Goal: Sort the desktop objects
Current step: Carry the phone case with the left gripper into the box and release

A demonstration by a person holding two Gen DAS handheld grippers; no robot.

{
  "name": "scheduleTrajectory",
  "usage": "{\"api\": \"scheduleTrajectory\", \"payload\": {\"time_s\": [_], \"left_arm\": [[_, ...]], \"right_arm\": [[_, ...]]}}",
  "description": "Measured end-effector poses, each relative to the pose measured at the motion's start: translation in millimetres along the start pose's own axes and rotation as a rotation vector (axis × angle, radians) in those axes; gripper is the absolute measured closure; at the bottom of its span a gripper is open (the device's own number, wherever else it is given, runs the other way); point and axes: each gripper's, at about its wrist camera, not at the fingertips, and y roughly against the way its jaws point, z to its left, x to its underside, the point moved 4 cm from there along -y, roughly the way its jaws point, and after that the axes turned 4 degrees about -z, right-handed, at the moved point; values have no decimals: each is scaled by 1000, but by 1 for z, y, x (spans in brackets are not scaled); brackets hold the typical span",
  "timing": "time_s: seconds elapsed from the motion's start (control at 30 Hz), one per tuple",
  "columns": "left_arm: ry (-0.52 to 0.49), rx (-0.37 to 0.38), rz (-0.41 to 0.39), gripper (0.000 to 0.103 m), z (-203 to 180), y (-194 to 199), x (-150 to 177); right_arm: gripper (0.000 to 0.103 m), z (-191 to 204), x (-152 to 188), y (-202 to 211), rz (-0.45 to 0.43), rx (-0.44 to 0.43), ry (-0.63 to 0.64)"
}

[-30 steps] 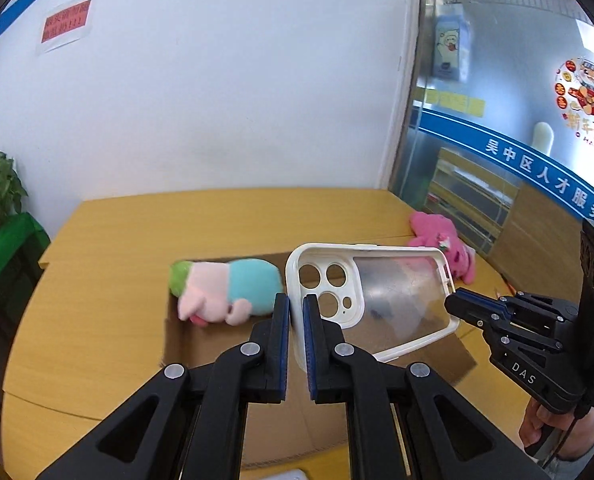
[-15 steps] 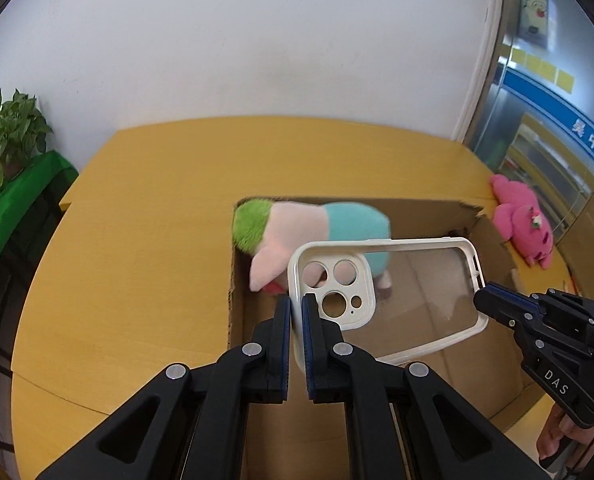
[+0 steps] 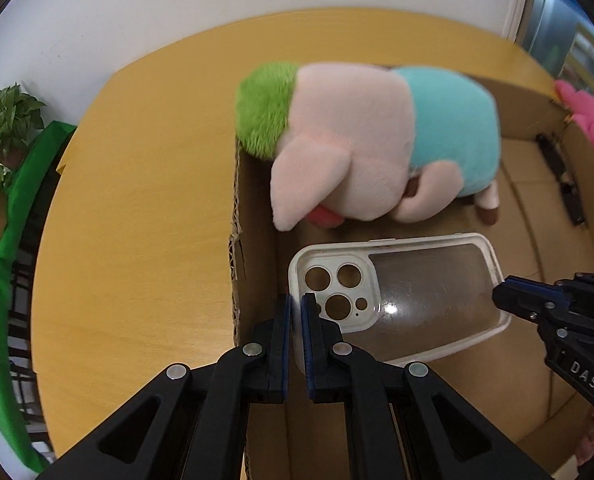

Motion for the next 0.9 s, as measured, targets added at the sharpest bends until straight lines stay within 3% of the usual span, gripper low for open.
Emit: {"api": "scheduleTrajectory", "payload": {"time_s": [0.2, 0.33, 0.37, 0.4, 0.43, 0.5, 0.57, 0.6, 0.73, 0.83, 0.9], "left_arm": [[-55, -91, 37, 99, -13, -11, 1], [-44, -81, 59, 98, -17, -10, 3], [-40, -71, 60, 97, -17, -8, 3], [-31, -59, 57, 91, -16, -3, 4], [-20, -51, 45, 81, -15, 2, 4], [15, -13, -28, 75, -9, 25, 5], [48, -13, -141, 56, -4, 59, 10], [62, -14, -202, 42, -2, 78, 15], [119, 59, -472, 13, -6, 160, 46], [191, 143, -595, 12, -19, 203, 77], [214, 153, -653, 11, -24, 223, 92]], "right_arm": [[96, 0, 4, -19, 75, 51, 8], [93, -3, 6, -8, 41, 55, -6], [85, -5, 7, -2, 28, 52, -12], [72, -7, 8, 8, 1, 40, -26], [65, -10, 9, 19, -37, 44, -37], [45, -13, 11, 53, -138, 54, -34], [36, -11, 20, 87, -227, 52, 3], [28, -7, 27, 107, -274, 59, 34], [23, 6, 55, 162, -418, 157, 116], [22, 14, 75, 192, -497, 167, 90], [20, 14, 80, 200, -522, 144, 105]]}}
